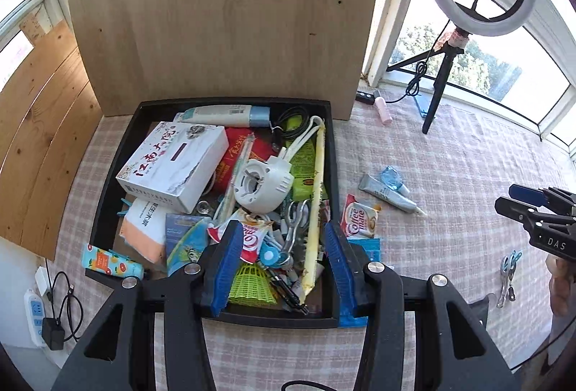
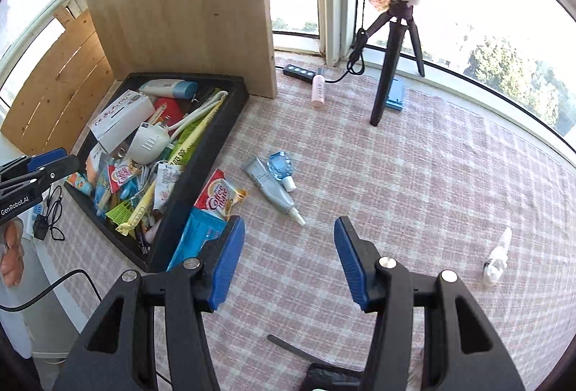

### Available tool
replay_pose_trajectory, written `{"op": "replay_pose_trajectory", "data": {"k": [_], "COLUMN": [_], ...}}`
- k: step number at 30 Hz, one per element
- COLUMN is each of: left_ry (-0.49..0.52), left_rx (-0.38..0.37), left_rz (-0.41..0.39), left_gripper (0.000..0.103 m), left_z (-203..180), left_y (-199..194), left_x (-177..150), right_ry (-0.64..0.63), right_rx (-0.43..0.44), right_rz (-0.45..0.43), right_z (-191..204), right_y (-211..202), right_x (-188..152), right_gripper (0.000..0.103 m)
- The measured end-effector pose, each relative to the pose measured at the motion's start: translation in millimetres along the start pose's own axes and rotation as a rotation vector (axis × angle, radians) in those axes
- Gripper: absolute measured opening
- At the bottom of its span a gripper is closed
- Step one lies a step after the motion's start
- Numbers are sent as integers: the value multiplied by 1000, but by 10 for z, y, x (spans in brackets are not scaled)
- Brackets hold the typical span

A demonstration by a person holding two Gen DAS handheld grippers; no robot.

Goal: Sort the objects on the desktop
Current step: 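Move both tools back out over the table away from the tray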

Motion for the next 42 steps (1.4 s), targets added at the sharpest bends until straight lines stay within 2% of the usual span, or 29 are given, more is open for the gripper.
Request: {"op": "replay_pose_trajectory", "data": {"k": [6,11,14,18,23,27,30,35,42], "left_ry": [145,266,293,261,181,160,152,186,158], "left_rx": [-81,-129,-156,-122,-51,94,189,286,316], "left_rz": [-4,9,27,45,113,149,168,171,203], "left_gripper": [45,45,45,45,45,45,45,45,47], "left_z": [-1312,-2468,-3001,-3436,-3609,-3543,-3415,-3300,-3119], "left_y": [93,314,517,885,1466,1920,2211,2506,2745], "left_x": [365,671,860,1187,1682,2001,2153,2276,2427], "right_ry": [194,324,373,425,467,505,534,567,556], "right_rx": [-57,-91,-117,-130,-144,-143,-138,-135,-132], "right_rz": [-20,-23,-17,-14,9,10,20,48,65], "right_z": [-1229,-2072,-2453,-2872,-3254,-3494,-3644,-3781,-3771], "right_y": [-246,-365,-402,-432,-376,-307,-220,-30,124], "right_x": [-174,-385,-479,-569,-575,-500,-463,-433,-397], "right_gripper": [51,51,52,52,52,52,52,52,52]}}
Point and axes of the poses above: each gripper's, at about its wrist camera, not at the fingertips, and y roughly the way its jaws point, z to its left, x to its top, the point moved 1 cm from there along y, roughly the way its jaws point, and after that the axes turned 11 degrees about y, right-handed, at the moved point
